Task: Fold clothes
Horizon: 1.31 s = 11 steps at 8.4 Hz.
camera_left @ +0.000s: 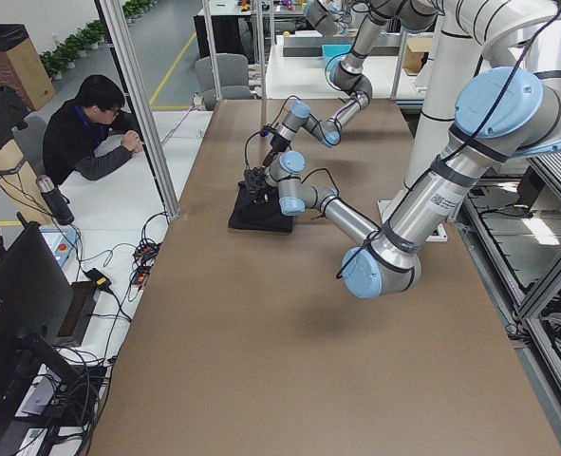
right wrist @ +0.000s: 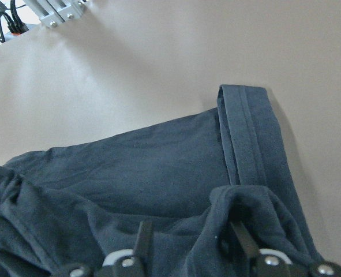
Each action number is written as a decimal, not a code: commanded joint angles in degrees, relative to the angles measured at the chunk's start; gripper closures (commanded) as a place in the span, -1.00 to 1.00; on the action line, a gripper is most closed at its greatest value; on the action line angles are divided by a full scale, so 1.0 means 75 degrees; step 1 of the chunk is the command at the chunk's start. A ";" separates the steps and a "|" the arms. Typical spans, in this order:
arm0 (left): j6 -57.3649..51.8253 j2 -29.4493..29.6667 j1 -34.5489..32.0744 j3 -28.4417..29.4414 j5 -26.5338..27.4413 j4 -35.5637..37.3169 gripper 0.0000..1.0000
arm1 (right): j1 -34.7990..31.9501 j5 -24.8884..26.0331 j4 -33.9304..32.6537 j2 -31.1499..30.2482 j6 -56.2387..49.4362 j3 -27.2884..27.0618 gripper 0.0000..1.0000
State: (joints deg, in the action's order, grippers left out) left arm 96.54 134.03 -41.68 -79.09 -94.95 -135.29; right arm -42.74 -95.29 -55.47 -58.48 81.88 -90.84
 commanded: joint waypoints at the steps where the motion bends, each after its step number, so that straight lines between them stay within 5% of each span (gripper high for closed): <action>1: -0.0145 -0.0058 -0.0487 -0.0049 -0.0567 0.0003 -0.88 | -0.0220 -0.1075 -0.0510 -0.0088 0.0015 -0.0482 -0.90; 4: -0.0845 -0.1086 -0.1341 -0.0982 -0.1763 0.0015 -0.88 | 0.1018 -0.0715 -0.3389 -0.0254 0.0098 -0.2311 -0.90; 5: -0.0918 -0.1275 -0.1576 -0.1079 -0.2137 0.0015 -0.88 | 0.1753 0.0192 -0.3698 -0.0254 0.0052 -0.2233 -0.90; 11: -0.1047 -0.1394 -0.1649 -0.1069 -0.2223 0.0003 -0.88 | 0.1505 0.1221 -0.2989 0.0914 -0.0909 0.0538 -0.90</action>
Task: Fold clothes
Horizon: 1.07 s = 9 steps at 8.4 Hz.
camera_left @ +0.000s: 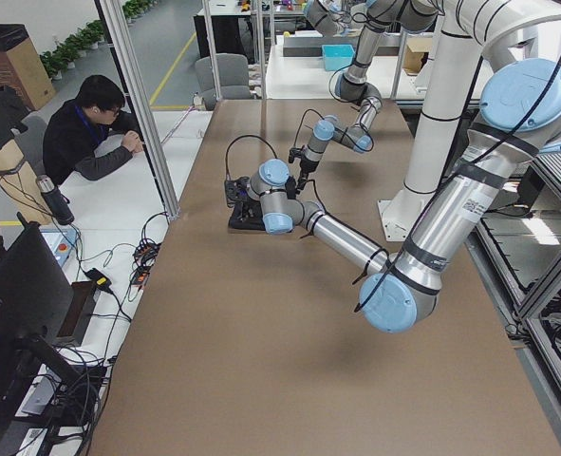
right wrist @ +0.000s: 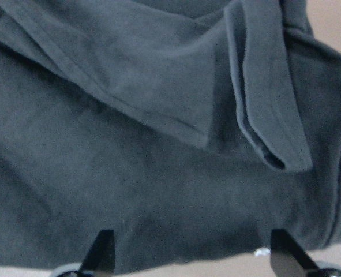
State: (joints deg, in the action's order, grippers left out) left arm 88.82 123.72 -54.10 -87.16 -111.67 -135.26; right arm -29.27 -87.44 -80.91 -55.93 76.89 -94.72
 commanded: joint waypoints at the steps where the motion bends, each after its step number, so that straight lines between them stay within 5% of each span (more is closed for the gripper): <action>1: -0.0030 -0.0020 0.0018 0.0077 0.0065 -0.0001 -0.88 | -0.0467 0.0186 0.0660 0.0869 -0.0464 0.1609 -0.90; 5: -0.0265 -0.0008 0.0042 0.0312 0.0112 -0.0001 -0.88 | -0.1379 0.0117 0.1049 0.1512 -0.1589 0.2537 -0.89; 7: -0.0241 0.0038 0.0042 0.0289 0.0112 -0.0001 -0.88 | -0.1709 0.0128 0.2131 0.1971 -0.1930 0.3916 -0.89; 9: -0.0218 0.0051 0.0042 0.0266 0.0112 -0.0013 -0.88 | -0.2130 0.0081 0.2350 0.2032 -0.2456 0.4192 -0.89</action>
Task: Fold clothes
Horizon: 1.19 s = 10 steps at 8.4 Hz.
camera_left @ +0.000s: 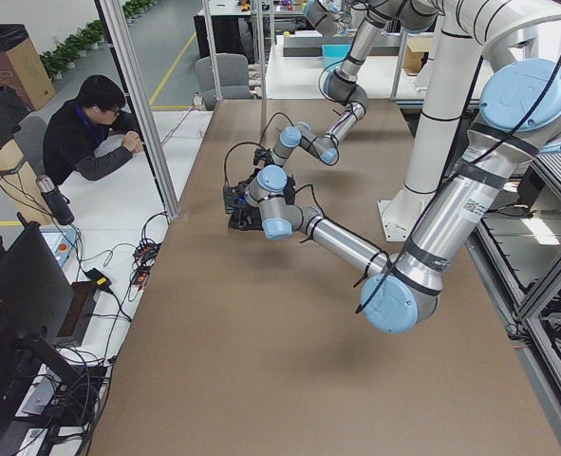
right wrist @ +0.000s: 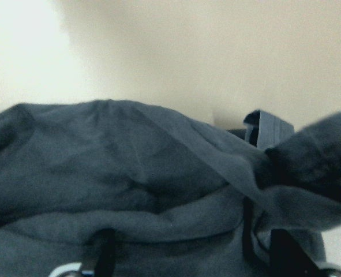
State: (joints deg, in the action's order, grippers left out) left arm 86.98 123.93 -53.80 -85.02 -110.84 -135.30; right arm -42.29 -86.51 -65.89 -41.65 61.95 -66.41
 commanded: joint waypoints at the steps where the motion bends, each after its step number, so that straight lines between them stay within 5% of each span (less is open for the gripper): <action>1: 0.0050 0.0046 0.0001 -0.0032 0.0001 -0.0007 -0.88 | -0.0570 -0.0218 0.0348 0.0127 -0.0537 0.0405 -0.89; 4: 0.0016 0.0058 -0.0069 -0.0113 -0.0034 -0.0007 -0.88 | -0.1262 -0.1342 0.0301 0.0069 -0.0935 0.0358 -0.89; 10: 0.0016 0.0069 -0.0058 -0.0196 -0.0081 0.0005 -0.88 | -0.1158 -0.1860 0.0477 -0.0576 -0.0620 0.0018 -0.85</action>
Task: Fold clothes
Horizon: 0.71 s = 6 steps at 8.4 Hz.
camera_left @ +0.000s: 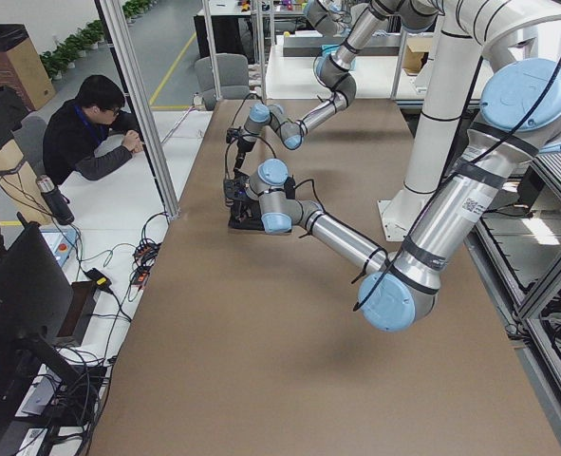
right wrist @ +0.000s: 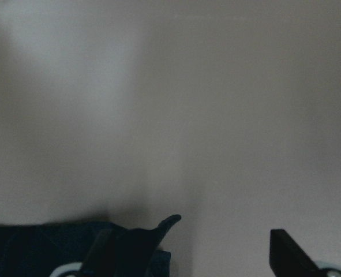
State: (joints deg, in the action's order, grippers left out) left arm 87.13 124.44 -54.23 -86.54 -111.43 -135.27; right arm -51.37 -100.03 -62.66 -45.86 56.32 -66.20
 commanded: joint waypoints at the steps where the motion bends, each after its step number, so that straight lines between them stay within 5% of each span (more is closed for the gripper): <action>1: -0.0004 0.0002 0.0000 0.0007 -0.0001 0.0001 -0.88 | 0.0064 -0.0057 0.0046 0.0009 0.0143 0.0003 -0.86; 6: -0.0004 -0.0010 0.0000 0.0019 0.0069 0.0001 -0.88 | 0.0440 0.0013 0.1006 0.0221 0.0144 0.0670 -0.86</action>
State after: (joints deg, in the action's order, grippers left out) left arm 87.15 124.39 -54.26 -86.46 -111.15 -135.26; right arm -48.56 -100.15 -58.63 -44.18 57.36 -63.60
